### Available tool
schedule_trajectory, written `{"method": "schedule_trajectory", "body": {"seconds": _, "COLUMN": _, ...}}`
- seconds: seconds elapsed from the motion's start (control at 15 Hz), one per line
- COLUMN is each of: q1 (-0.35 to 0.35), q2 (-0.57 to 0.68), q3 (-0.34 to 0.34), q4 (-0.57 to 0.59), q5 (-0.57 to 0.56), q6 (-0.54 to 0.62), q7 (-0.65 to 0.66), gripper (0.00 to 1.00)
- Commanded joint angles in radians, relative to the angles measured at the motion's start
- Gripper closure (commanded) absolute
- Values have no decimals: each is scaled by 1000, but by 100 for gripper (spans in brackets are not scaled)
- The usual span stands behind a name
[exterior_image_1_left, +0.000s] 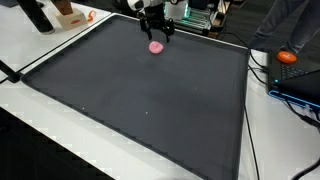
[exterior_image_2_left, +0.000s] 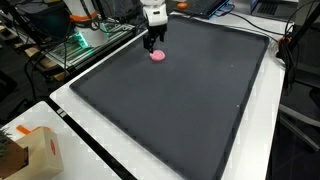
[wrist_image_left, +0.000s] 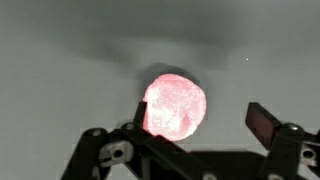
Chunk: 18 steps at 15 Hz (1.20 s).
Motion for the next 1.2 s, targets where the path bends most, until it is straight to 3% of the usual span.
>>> {"method": "schedule_trajectory", "body": {"seconds": 0.0, "q1": 0, "q2": 38, "q3": 3, "q4": -19, "q5": -32, "q6": 78, "q7": -4, "gripper": 0}}
{"method": "schedule_trajectory", "body": {"seconds": 0.13, "q1": -2, "q2": 54, "q3": 3, "q4": -20, "q5": -50, "q6": 108, "q7": 1, "gripper": 0}}
{"method": "schedule_trajectory", "body": {"seconds": 0.2, "q1": -3, "q2": 60, "q3": 4, "q4": -20, "q5": -54, "q6": 119, "q7": 0, "gripper": 25}}
{"method": "schedule_trajectory", "body": {"seconds": 0.33, "q1": -4, "q2": 70, "q3": 3, "q4": -21, "q5": -71, "q6": 137, "q7": 4, "gripper": 34}}
{"method": "schedule_trajectory", "body": {"seconds": 0.87, "q1": -8, "q2": 78, "q3": 1, "q4": -19, "q5": -112, "q6": 154, "q7": 8, "gripper": 93}}
{"method": "schedule_trajectory", "body": {"seconds": 1.0, "q1": -8, "q2": 78, "q3": 1, "q4": -18, "q5": -116, "q6": 153, "q7": 8, "gripper": 100}}
{"method": "schedule_trajectory", "body": {"seconds": 1.13, "q1": -9, "q2": 77, "q3": 2, "q4": -18, "q5": -113, "q6": 152, "q7": 5, "gripper": 98}}
